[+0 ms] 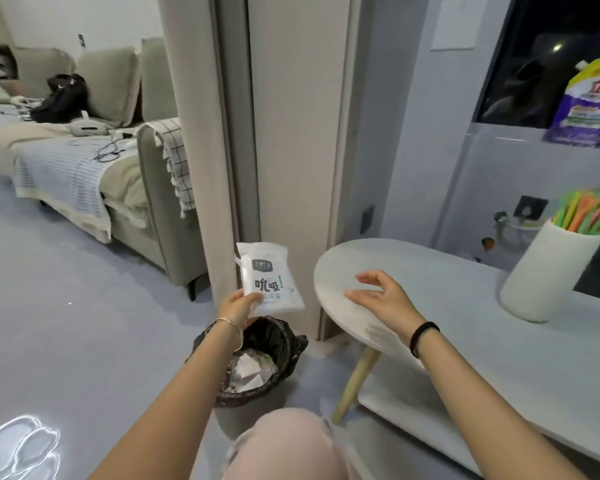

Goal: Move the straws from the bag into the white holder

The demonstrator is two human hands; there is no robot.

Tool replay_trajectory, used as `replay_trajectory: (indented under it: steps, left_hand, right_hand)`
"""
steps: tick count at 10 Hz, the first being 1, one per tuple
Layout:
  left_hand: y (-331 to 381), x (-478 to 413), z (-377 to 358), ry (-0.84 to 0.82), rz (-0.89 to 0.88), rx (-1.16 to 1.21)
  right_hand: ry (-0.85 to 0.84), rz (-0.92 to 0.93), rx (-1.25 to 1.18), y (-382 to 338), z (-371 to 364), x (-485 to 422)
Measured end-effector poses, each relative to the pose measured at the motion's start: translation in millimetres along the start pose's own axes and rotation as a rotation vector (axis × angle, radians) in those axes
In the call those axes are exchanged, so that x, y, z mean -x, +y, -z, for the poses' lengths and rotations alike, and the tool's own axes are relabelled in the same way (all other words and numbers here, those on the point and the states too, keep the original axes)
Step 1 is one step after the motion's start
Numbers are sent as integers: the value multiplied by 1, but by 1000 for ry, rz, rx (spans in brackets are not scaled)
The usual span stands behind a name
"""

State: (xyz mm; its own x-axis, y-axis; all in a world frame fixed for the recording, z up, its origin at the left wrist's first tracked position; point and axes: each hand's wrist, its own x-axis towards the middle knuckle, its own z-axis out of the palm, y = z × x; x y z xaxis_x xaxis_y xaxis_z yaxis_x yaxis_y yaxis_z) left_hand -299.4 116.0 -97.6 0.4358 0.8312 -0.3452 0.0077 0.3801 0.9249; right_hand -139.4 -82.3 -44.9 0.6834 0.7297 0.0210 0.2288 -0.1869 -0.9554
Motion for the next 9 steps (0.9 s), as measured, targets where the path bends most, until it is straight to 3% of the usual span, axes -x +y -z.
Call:
replay_trajectory:
  steps: [3, 4, 9]
  left_hand:
    - [-94, -20, 46, 201, 267, 22]
    - [-110, -26, 50, 247, 269, -4]
    - [-112, -17, 30, 221, 328, -141]
  right_hand:
    - [-95, -4, 28, 5, -41, -9]
    - [-101, -19, 27, 5, -43, -11]
    - [-86, -24, 76, 8, -29, -6]
